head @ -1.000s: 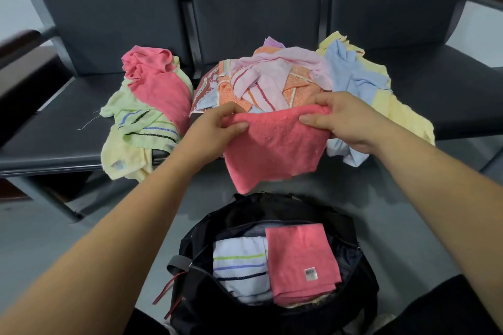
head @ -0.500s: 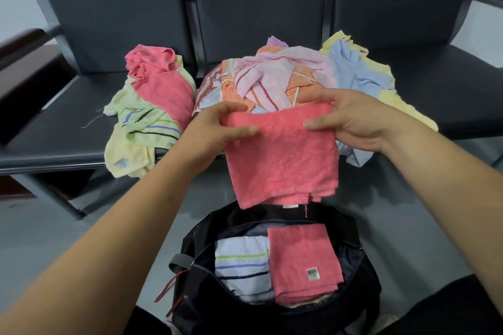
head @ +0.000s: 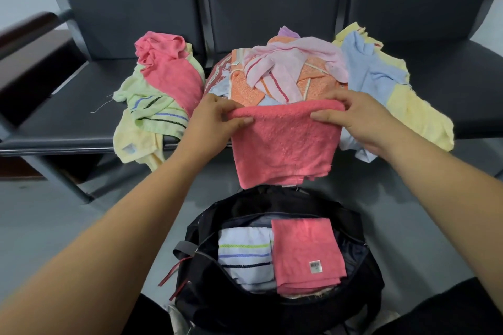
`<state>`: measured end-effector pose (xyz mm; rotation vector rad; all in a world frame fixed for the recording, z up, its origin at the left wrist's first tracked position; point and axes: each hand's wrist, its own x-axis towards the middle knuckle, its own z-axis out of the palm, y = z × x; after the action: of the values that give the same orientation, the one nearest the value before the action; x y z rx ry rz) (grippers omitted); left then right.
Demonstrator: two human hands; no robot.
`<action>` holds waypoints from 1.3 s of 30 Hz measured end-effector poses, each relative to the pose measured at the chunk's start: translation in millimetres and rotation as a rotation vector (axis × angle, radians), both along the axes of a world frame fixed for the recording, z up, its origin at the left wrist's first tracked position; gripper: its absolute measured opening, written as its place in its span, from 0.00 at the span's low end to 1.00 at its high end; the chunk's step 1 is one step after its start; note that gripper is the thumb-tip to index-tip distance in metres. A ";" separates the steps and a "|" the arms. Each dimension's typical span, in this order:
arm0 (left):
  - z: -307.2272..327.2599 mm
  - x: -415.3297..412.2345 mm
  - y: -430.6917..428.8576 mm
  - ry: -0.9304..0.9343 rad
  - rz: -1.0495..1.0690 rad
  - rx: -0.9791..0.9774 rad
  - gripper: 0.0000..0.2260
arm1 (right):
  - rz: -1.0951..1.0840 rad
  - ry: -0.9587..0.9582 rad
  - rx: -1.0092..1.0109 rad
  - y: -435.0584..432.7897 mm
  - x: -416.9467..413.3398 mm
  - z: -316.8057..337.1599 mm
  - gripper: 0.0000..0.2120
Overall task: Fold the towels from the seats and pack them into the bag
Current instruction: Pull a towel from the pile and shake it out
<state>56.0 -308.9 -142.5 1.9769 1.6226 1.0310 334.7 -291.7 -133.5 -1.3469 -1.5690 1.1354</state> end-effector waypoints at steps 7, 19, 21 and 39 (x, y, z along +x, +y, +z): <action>-50.1 0.7 -22.5 -0.169 0.009 -0.198 0.06 | -0.045 0.509 -0.256 -6.4 -21.9 -73.4 0.08; -183.5 -19.9 -48.7 -0.017 -0.013 -0.649 0.09 | -0.084 0.016 -0.482 -44.0 -49.6 -220.6 0.05; -208.9 -26.7 -51.5 -0.011 -0.014 -0.698 0.10 | -0.076 -0.034 -0.464 -45.9 -54.4 -241.6 0.06; -307.5 -58.7 -62.1 -0.068 0.115 -1.149 0.23 | 0.018 -0.436 -0.739 -34.9 -110.9 -379.2 0.20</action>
<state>-2.7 -370.9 -450.1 1.0518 1.6992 0.0636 223.8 -326.5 -512.8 -2.1831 -1.5002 1.5989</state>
